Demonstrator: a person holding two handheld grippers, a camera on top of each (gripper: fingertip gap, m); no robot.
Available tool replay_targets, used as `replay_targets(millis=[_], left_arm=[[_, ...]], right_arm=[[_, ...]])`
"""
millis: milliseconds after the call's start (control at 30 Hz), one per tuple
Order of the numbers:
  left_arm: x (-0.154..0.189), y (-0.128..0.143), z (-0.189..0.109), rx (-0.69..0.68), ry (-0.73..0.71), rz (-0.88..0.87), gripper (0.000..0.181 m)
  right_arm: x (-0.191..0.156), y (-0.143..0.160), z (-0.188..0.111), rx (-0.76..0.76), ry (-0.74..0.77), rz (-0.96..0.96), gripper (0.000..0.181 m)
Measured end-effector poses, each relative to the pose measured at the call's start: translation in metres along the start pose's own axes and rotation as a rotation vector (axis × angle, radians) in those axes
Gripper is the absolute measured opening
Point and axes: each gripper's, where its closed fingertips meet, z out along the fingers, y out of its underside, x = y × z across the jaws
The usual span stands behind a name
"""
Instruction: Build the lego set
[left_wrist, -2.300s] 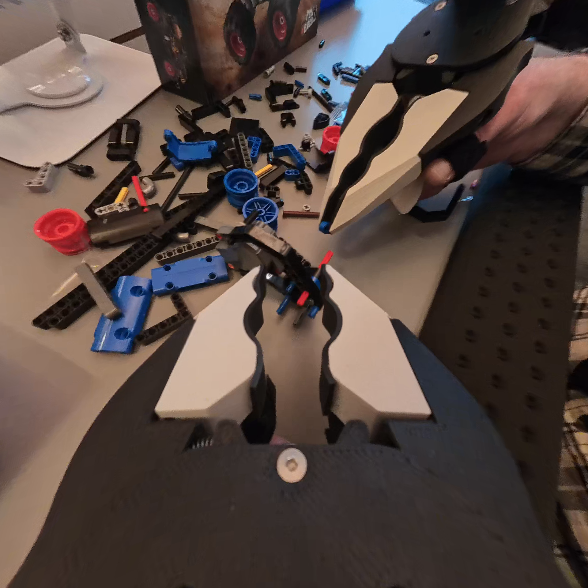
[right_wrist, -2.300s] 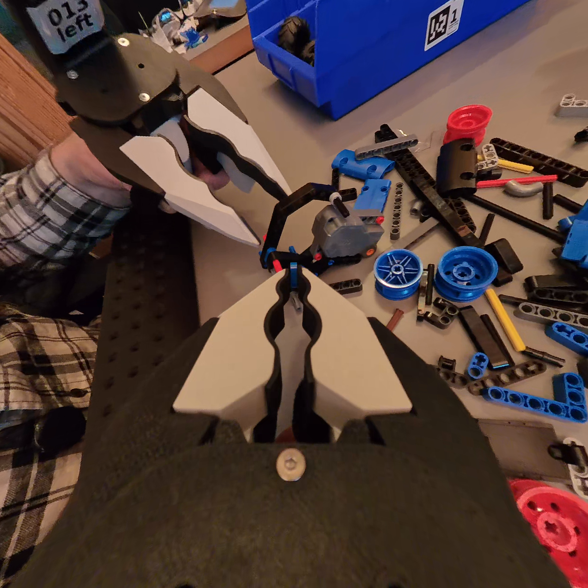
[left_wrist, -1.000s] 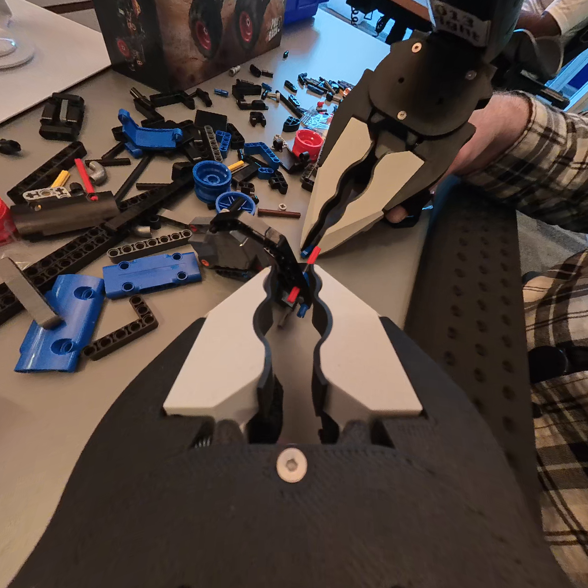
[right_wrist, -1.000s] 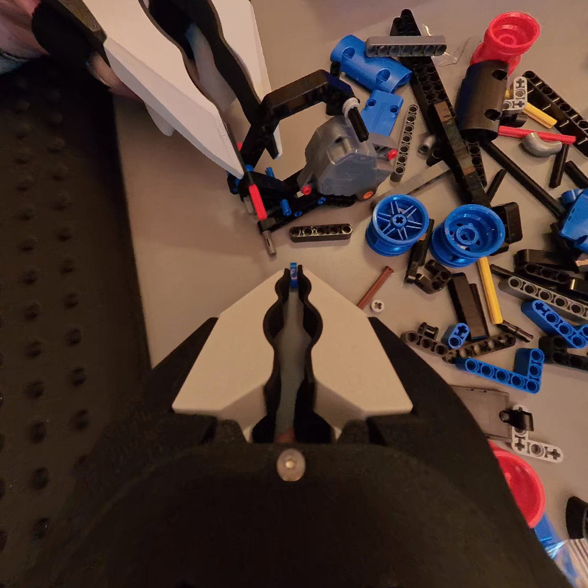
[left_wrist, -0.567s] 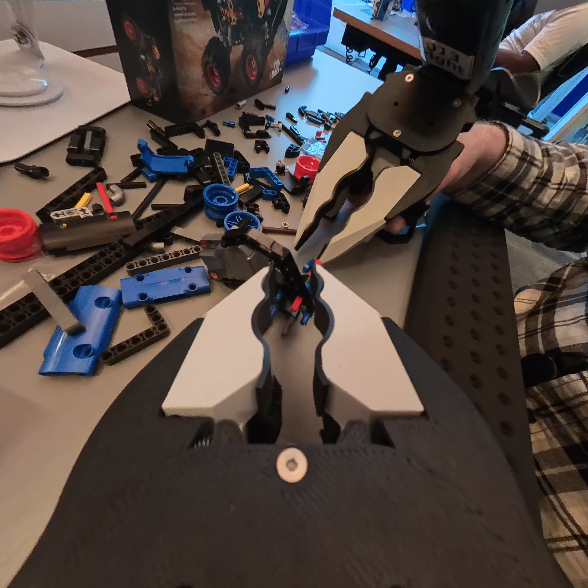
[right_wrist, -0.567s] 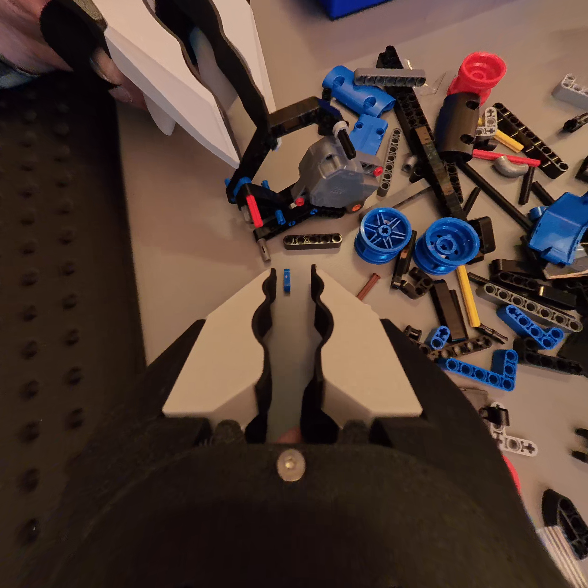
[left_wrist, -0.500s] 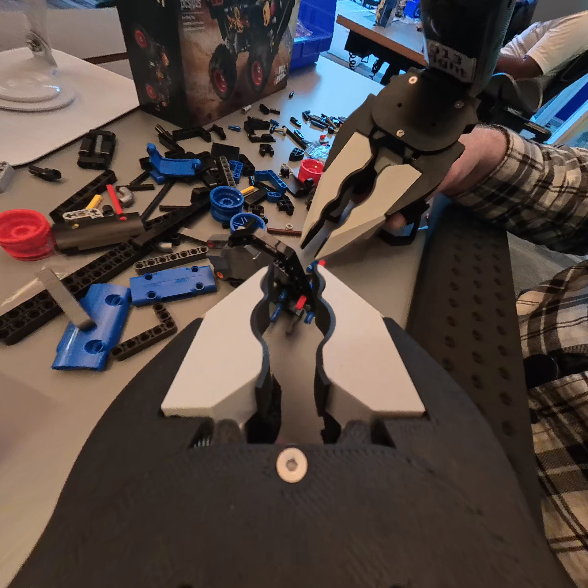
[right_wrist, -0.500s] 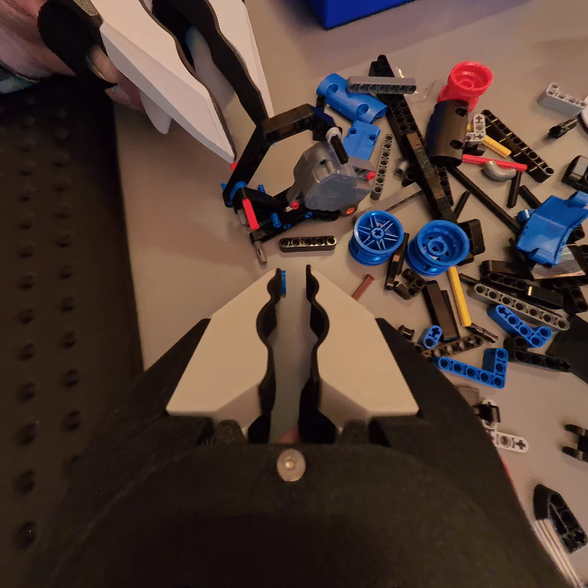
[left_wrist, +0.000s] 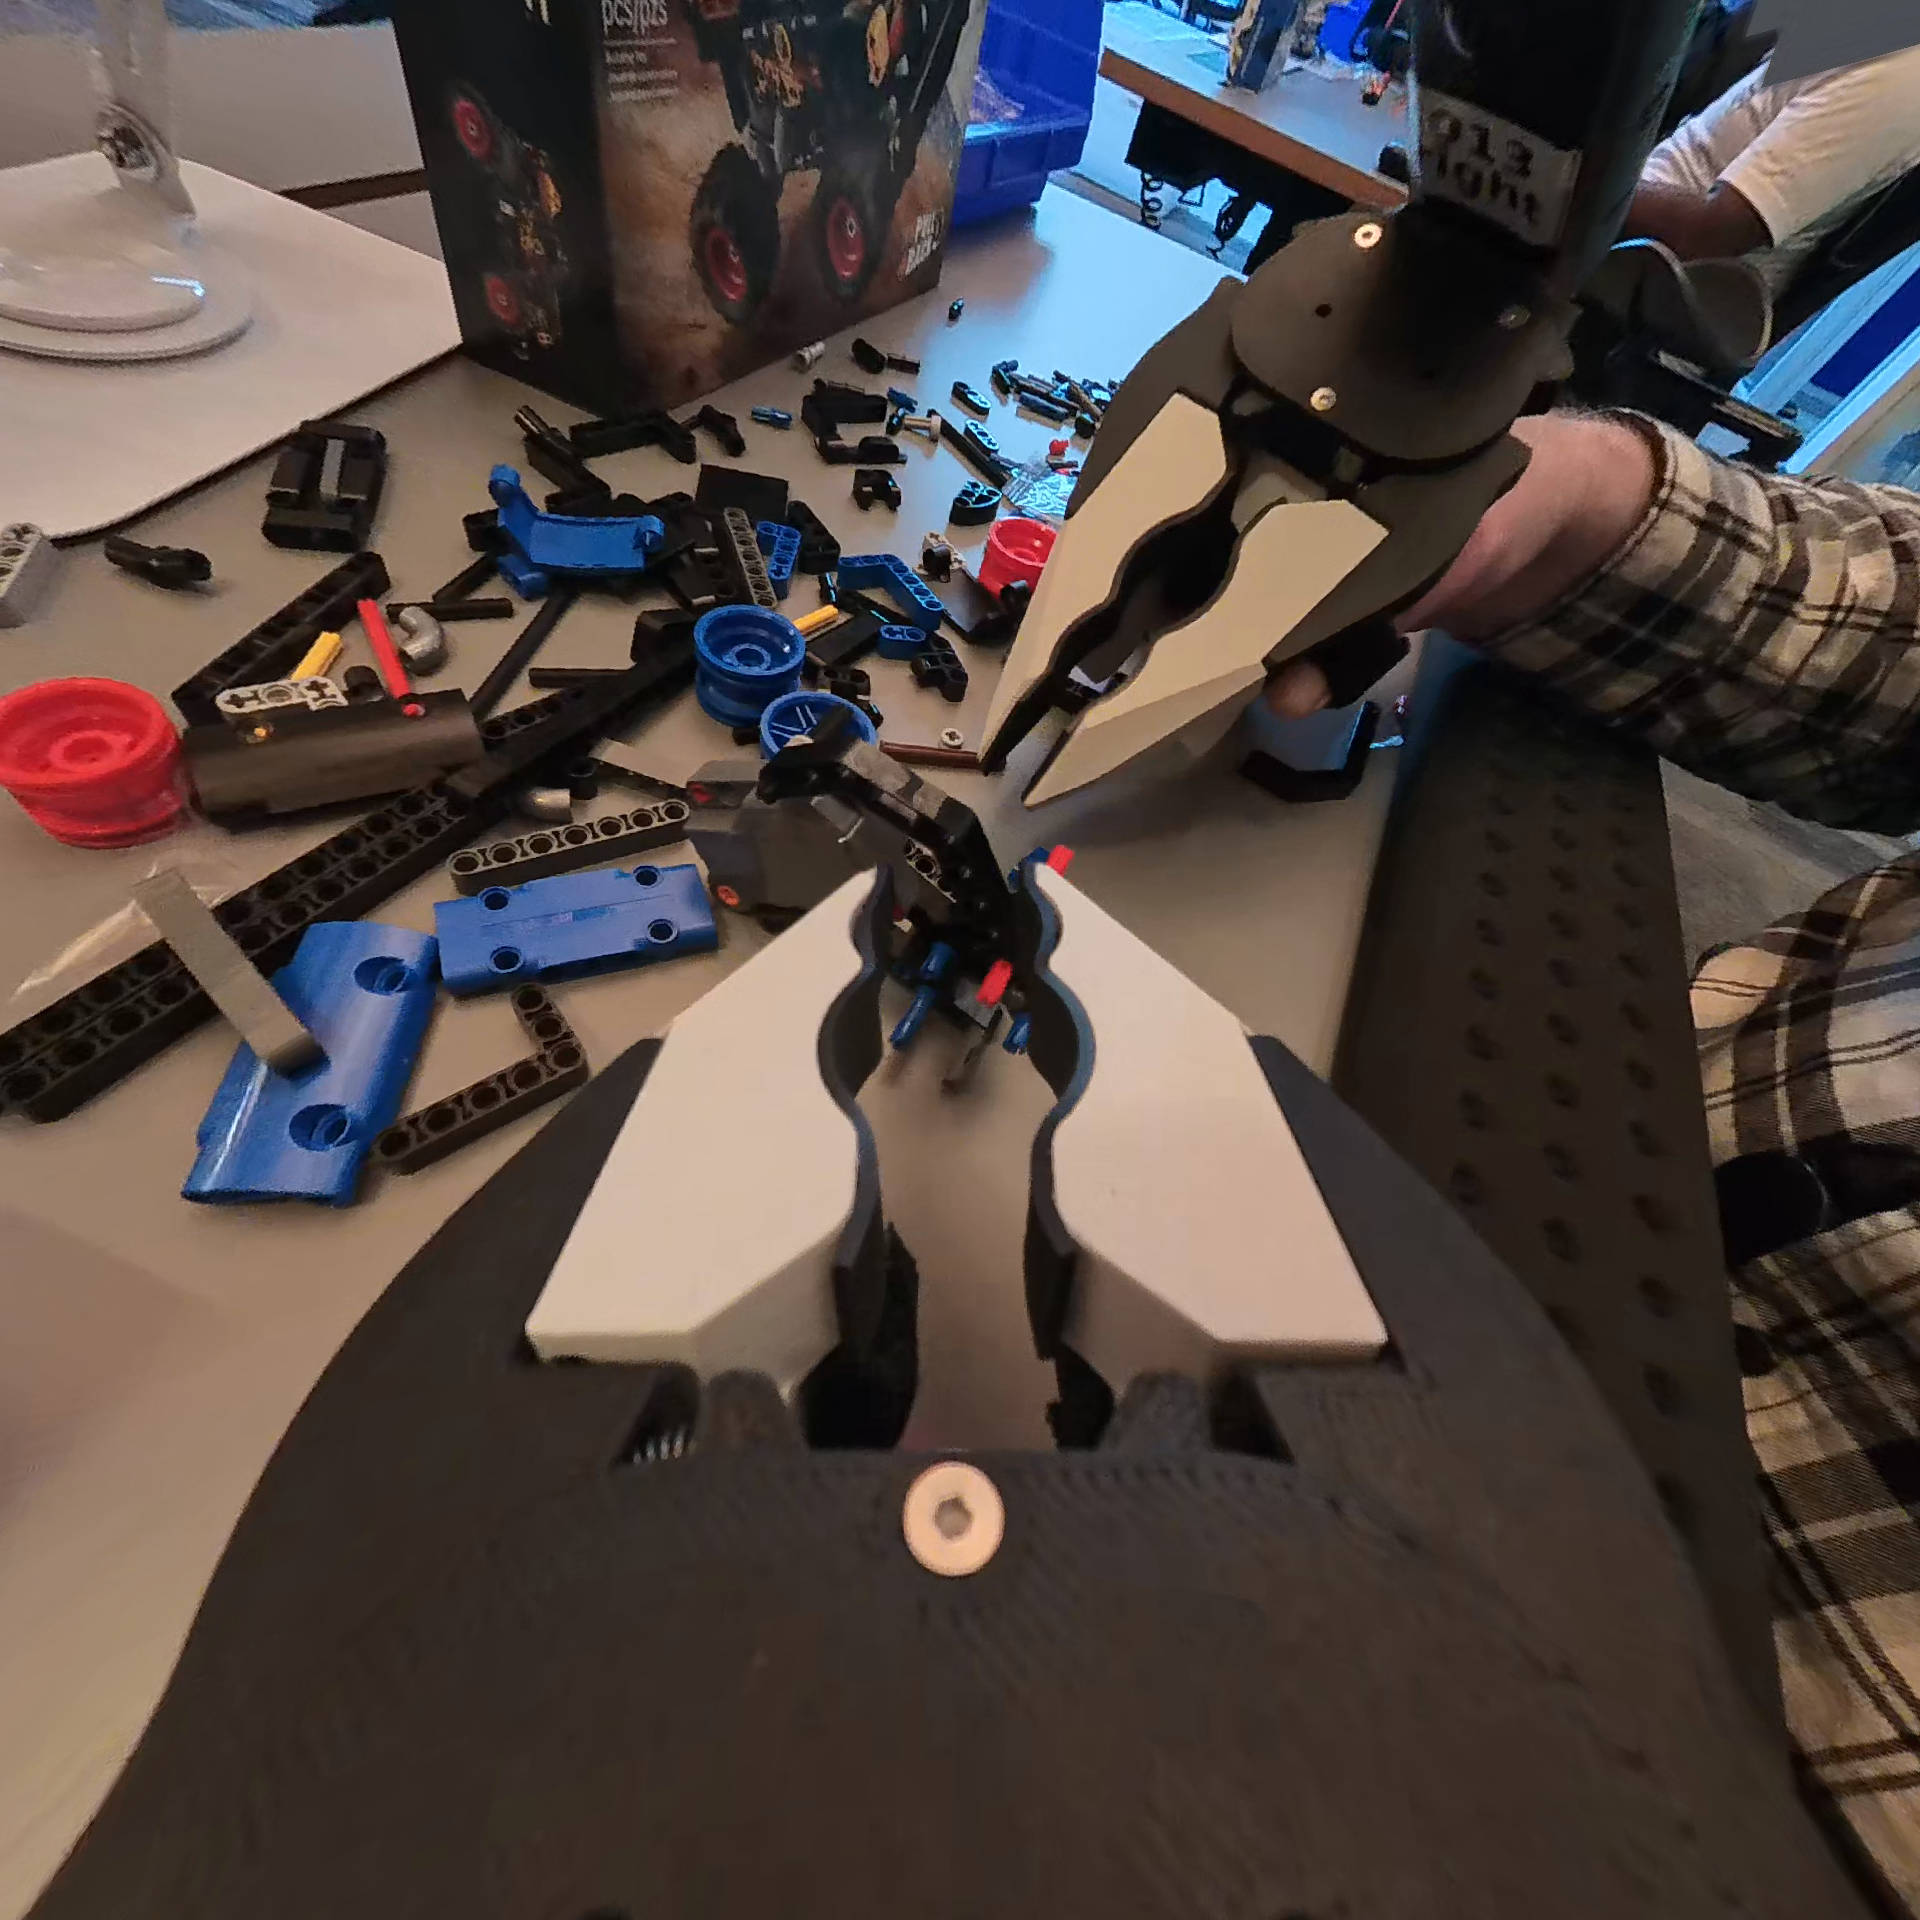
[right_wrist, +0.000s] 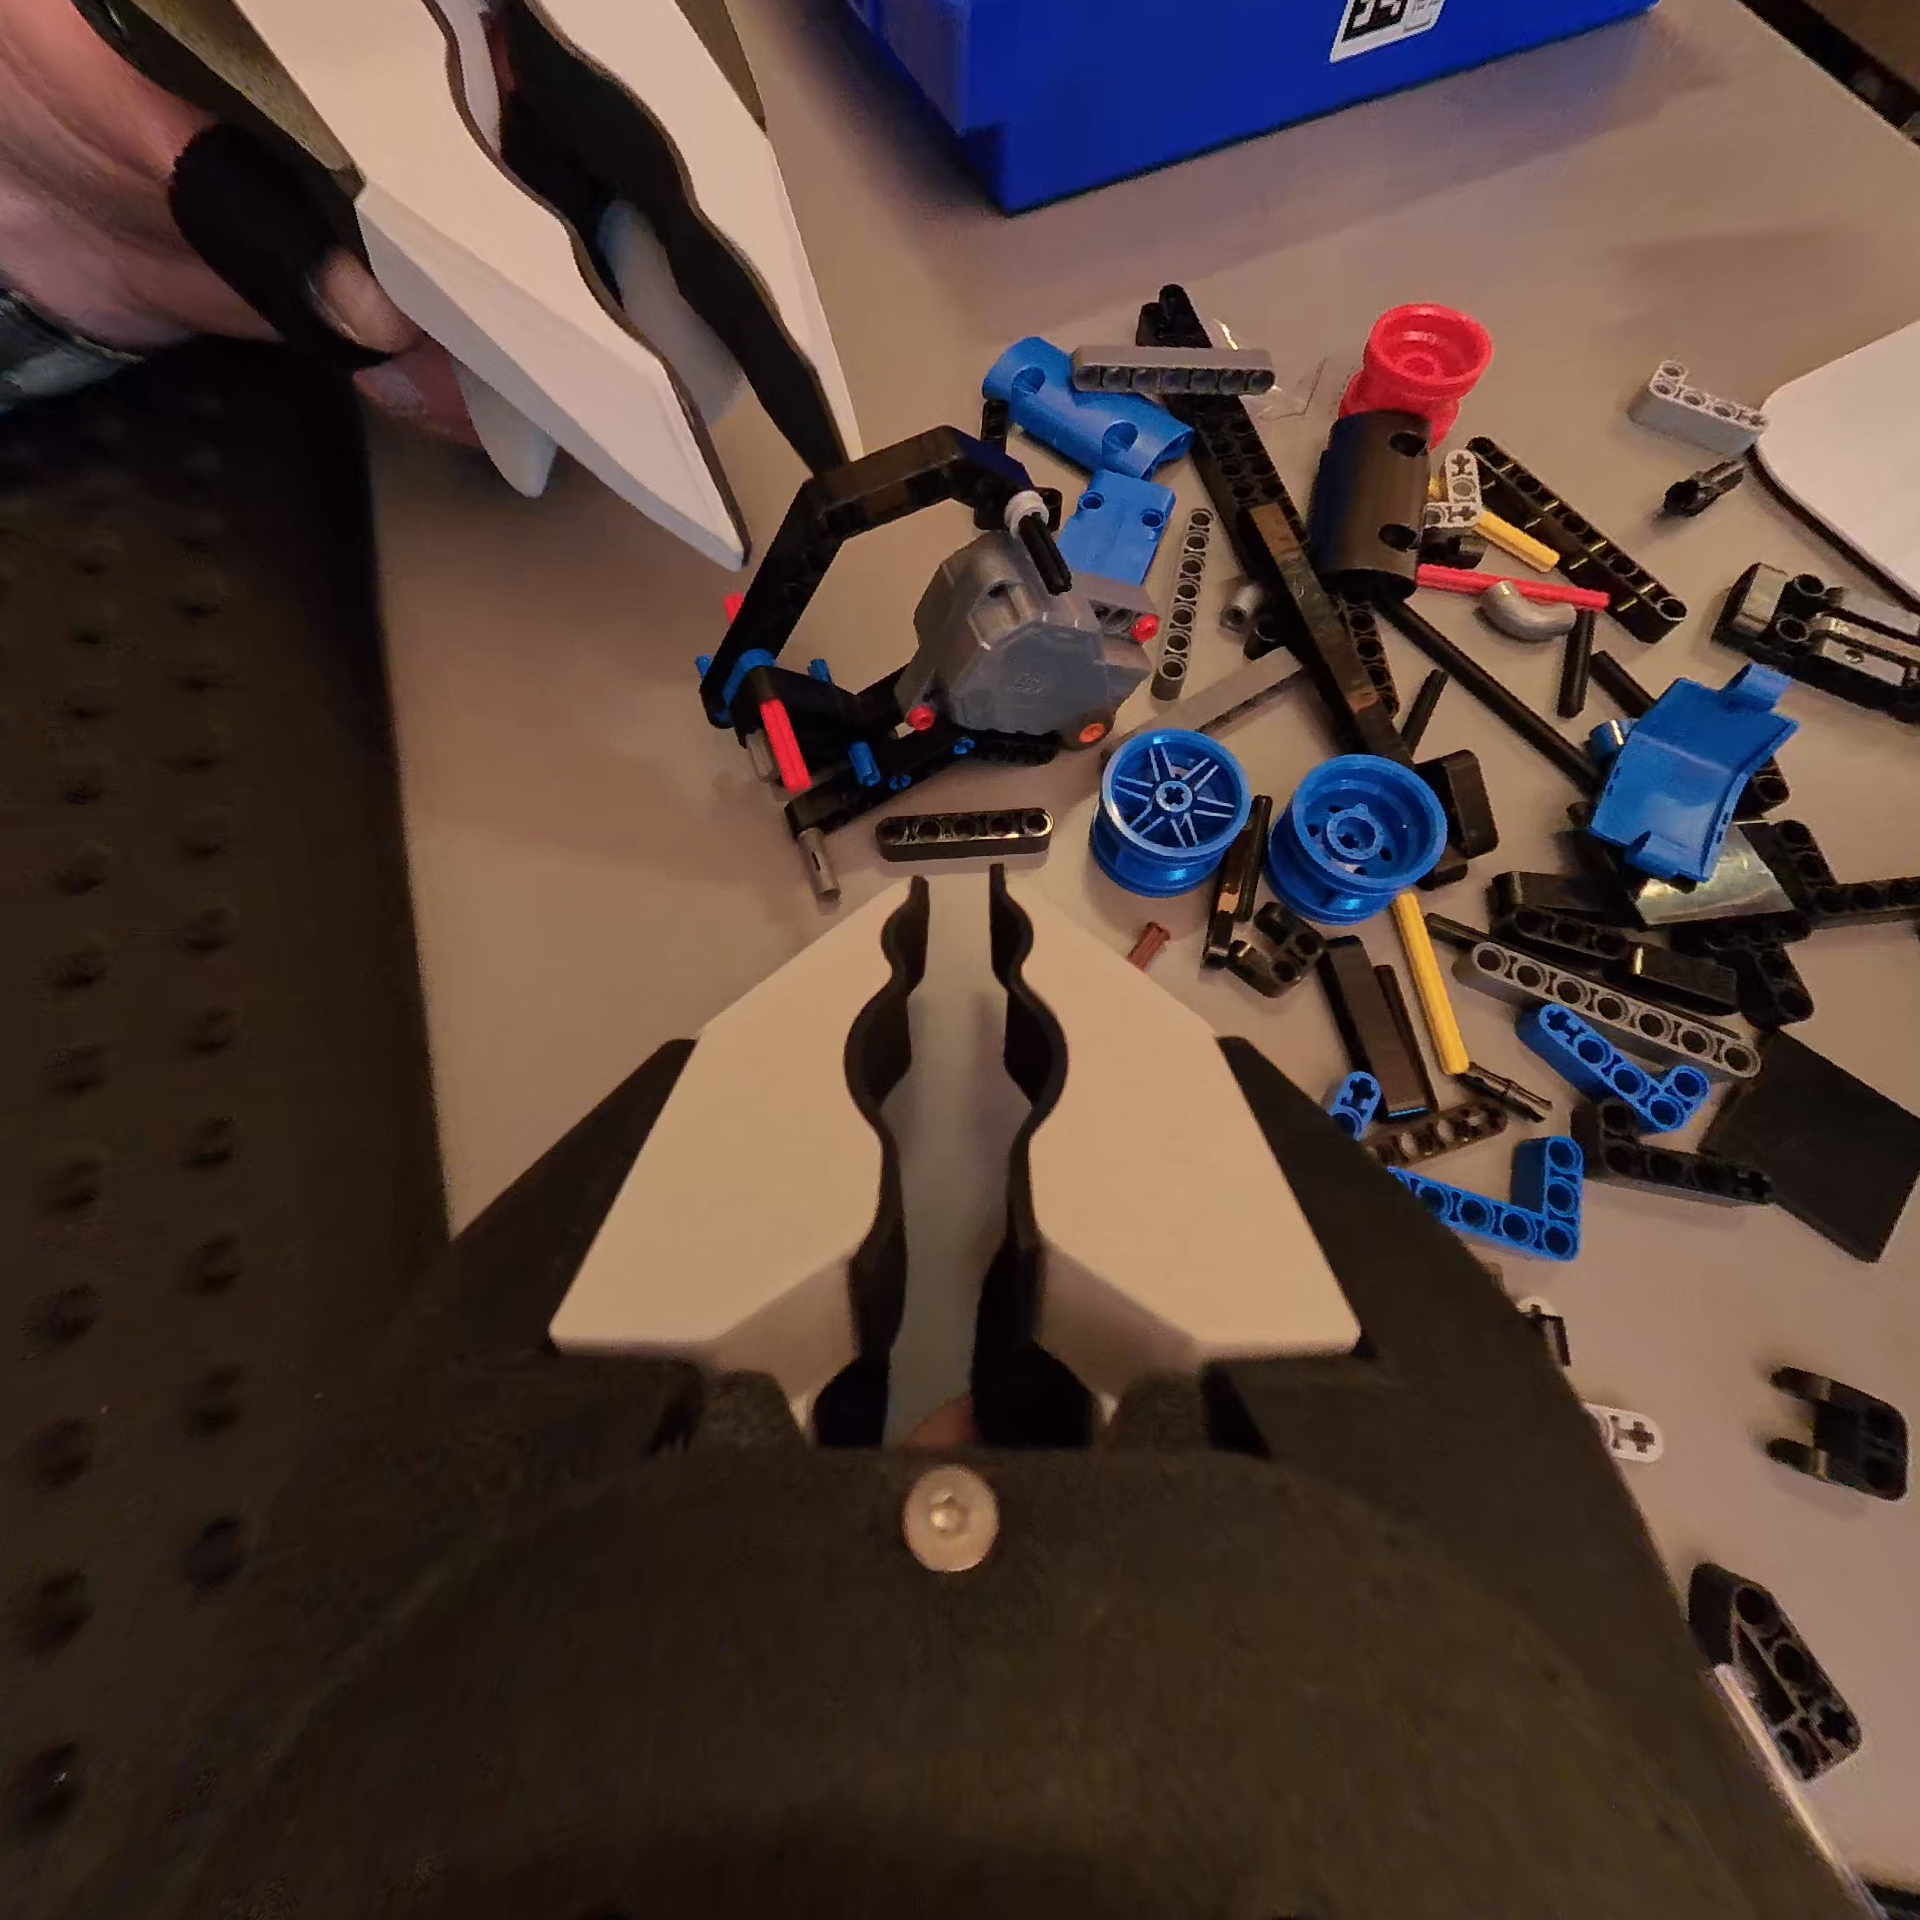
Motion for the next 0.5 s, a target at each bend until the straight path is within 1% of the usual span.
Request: replay_targets(millis=[233,500], left_arm=[[0.0015,0.0057,0.0046,-0.031,0.006,0.003,0.016],[0.0025,0.0066,0.0046,-0.032,0.017,-0.005,0.014]], right_arm=[[-0.0051,-0.0017,0.0013,0.008,-0.014,-0.020,0.013],[-0.0054,-0.0026,0.0009,0.015,-0.014,-0.027,0.013]])
